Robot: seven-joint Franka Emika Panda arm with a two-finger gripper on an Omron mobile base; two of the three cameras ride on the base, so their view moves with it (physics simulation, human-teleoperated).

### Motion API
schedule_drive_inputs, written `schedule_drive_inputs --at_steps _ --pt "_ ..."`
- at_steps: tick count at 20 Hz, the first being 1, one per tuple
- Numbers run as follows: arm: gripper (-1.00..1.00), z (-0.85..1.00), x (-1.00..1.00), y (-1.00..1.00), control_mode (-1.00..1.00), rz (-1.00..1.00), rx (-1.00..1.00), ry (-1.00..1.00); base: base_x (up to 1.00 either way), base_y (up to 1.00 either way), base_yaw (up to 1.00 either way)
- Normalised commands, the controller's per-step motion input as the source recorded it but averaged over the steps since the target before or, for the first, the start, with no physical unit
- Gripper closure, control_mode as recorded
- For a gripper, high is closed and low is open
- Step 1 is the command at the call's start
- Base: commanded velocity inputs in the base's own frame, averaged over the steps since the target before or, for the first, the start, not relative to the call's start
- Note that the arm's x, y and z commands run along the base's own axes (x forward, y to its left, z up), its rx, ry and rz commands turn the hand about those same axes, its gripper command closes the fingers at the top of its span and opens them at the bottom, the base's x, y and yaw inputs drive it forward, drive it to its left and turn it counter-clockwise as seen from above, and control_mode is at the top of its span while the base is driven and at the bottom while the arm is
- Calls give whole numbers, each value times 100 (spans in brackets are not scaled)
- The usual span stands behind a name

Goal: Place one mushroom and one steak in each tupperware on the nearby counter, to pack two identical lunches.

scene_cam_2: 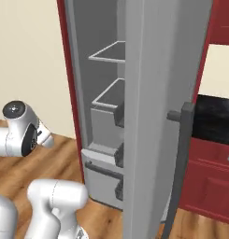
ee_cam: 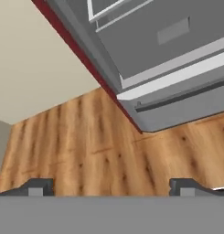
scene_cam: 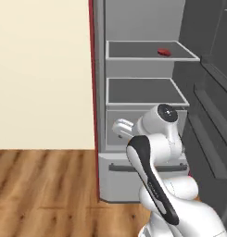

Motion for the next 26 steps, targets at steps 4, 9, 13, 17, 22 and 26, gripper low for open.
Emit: schedule_drive_inputs --at_steps 4,9,13,17,22,26 --pt "-100 0 0 0 100 0 0 0 69 -1 -68" --pt "-100 0 0 0 100 0 0 0 71 21 -39" --pt "-100 0 0 0 100 0 0 0 68 30 -32" --pt "-100 0 0 0 100 0 0 0 82 46 -23" --pt "-100 15 3 0 -100 0 -2 -5 12 2 -2" --pt "-100 100 -3 -14 -100 3 -13 -15 0 0 0"
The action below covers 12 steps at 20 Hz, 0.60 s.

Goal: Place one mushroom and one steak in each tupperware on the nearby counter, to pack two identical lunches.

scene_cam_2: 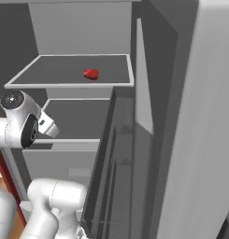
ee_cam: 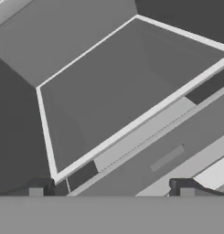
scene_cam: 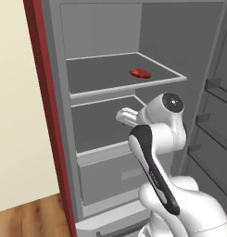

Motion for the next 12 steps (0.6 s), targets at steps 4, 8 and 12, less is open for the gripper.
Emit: schedule_drive_inputs --at_steps 4,8,12 --pt "-100 100 -27 -50 -100 13 -2 -12 0 0 0" --pt "-100 100 -2 -74 -100 8 -6 0 0 0 0" --pt "-100 100 1 -54 -100 8 -20 4 0 0 0"
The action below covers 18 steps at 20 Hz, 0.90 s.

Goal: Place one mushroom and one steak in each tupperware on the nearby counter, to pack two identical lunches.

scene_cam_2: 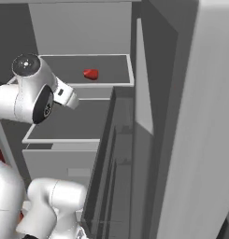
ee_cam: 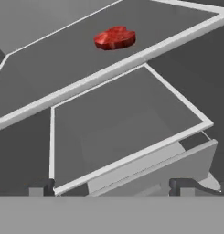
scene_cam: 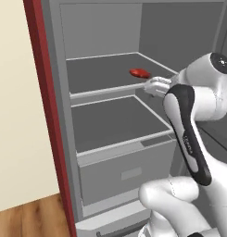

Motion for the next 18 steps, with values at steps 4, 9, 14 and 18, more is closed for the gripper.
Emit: schedule_drive_inputs --at_steps 4,9,14,18 --pt "-100 88 31 -38 -100 4 -19 25 0 0 0" --pt "-100 31 68 -48 -100 25 -3 25 0 0 0" --pt "-100 -6 19 -4 -100 5 -13 3 0 0 0" --pt "-100 -53 81 0 -100 2 -10 0 0 0 0"
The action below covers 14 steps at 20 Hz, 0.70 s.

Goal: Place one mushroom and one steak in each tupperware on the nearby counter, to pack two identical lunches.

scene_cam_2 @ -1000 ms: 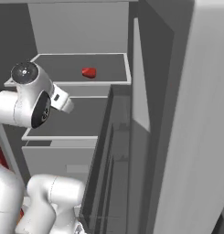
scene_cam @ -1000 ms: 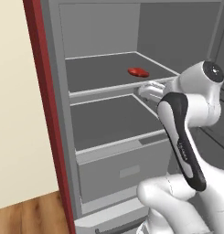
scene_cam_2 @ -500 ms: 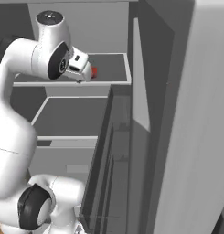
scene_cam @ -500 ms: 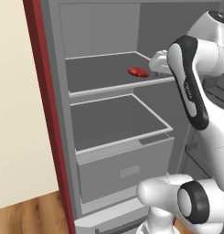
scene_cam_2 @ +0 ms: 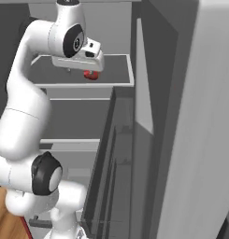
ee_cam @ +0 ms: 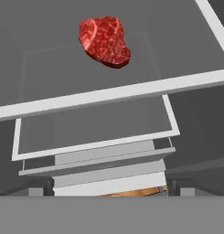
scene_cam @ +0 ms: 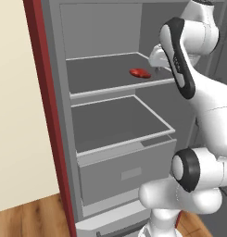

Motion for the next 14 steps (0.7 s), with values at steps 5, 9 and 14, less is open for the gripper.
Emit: schedule_drive_inputs --at_steps 5,9,14 --pt "-100 -51 92 0 -100 0 -17 -5 0 0 0" --pt "-100 0 93 3 -100 2 0 -4 0 0 0" --pt "-100 -9 65 3 -100 2 2 -3 0 0 0"
